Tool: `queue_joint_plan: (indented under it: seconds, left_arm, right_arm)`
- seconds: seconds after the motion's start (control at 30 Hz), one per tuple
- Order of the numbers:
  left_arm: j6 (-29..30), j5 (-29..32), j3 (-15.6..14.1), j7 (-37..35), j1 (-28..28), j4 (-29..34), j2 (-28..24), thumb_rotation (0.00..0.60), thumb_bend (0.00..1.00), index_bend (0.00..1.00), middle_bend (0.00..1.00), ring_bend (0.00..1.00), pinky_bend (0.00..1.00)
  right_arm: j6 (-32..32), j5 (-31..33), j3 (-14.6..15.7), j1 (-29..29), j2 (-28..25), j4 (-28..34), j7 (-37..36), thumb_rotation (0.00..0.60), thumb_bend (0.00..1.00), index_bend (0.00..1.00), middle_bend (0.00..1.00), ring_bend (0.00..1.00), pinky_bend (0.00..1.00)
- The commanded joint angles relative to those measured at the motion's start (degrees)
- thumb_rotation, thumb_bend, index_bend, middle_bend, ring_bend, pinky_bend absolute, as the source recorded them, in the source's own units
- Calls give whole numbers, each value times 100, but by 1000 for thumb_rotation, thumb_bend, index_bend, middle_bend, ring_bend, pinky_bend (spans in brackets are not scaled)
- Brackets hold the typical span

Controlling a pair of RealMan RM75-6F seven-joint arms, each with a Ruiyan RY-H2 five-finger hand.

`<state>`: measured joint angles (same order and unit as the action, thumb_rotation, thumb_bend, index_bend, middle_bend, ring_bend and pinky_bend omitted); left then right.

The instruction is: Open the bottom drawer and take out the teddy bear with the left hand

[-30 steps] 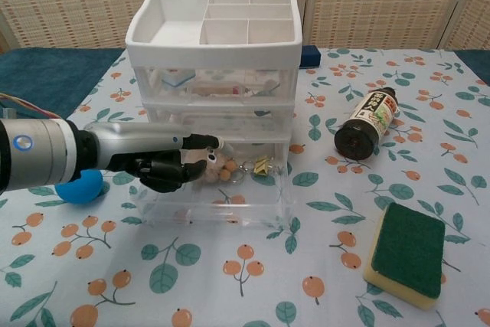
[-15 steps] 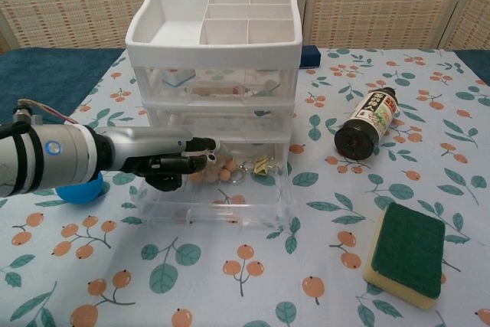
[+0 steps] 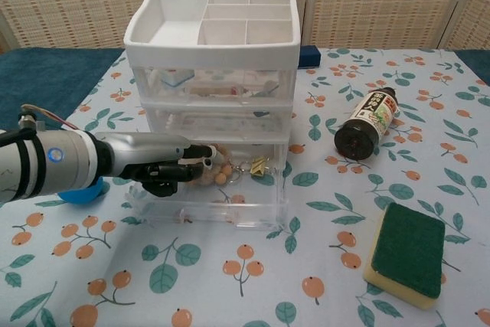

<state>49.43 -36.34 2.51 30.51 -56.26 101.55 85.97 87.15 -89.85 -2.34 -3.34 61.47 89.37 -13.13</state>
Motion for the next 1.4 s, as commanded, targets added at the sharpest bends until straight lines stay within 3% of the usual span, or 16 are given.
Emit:
queue_joint_plan:
  seconds: [0.03, 0.43, 0.93, 1.4]
  left_arm:
    - [84, -21, -57, 76, -33, 184, -70, 0, 617, 106, 954, 1000, 1000]
    - [562, -244, -179, 478, -138, 613, -191, 0, 617, 158, 954, 1000, 1000]
    - [993, 94, -457, 918, -39, 730, -451, 0, 617, 171, 954, 1000, 1000]
    - [916, 167, -324, 774, 79, 169, -170, 3, 616, 148, 954, 1000, 1000]
  right_arm:
    - [0, -1, -1, -1, 0, 1, 3, 600, 416, 78, 196, 116, 196]
    - [38, 12, 0, 31, -8, -26, -43, 600, 416, 78, 197, 116, 196]
    - [4, -5, -11, -4, 14, -75, -99, 600, 415, 77, 197, 116, 196]
    - [26, 0, -8, 12, -16, -3, -17, 600, 416, 78, 208, 121, 196]
